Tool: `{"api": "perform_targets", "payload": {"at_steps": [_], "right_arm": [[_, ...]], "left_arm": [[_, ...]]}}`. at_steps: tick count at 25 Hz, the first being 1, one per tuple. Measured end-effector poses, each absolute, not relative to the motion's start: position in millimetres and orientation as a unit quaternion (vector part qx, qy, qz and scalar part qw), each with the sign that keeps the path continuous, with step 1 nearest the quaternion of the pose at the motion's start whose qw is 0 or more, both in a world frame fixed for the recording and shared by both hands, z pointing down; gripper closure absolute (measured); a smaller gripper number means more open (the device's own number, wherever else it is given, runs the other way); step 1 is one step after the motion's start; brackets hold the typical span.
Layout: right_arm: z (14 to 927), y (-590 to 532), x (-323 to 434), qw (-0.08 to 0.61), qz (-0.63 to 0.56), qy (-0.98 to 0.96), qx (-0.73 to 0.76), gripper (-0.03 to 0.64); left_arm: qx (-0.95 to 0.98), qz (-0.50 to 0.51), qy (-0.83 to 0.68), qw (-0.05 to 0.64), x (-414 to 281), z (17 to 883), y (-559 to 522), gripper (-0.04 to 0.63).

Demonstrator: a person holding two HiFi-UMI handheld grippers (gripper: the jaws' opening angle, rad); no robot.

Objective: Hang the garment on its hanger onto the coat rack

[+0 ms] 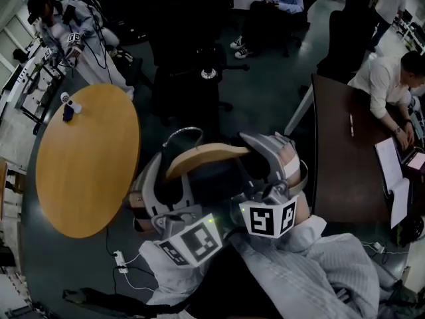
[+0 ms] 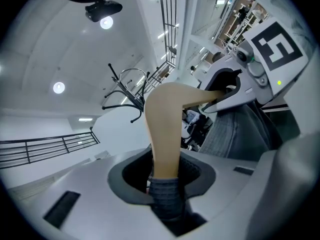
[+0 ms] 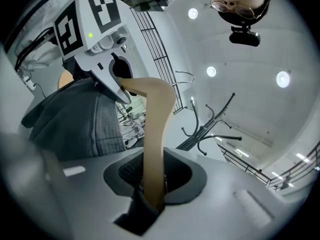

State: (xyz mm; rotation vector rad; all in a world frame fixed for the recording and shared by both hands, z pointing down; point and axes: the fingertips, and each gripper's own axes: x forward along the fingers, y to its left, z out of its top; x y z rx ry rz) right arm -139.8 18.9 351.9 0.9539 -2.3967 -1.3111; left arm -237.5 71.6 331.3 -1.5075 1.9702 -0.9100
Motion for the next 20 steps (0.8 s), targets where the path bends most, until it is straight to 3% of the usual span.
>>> {"api": "perform_targets", "payload": {"at_steps": [20], "right_arm": [[212.0, -219.1, -145.8, 0.066, -0.509, -0.747, 0.422, 0.534]], "left_arm": [[-0.560, -0.268, 0.709, 0.336, -250.2, 195.1, -177.5, 0.485]]}}
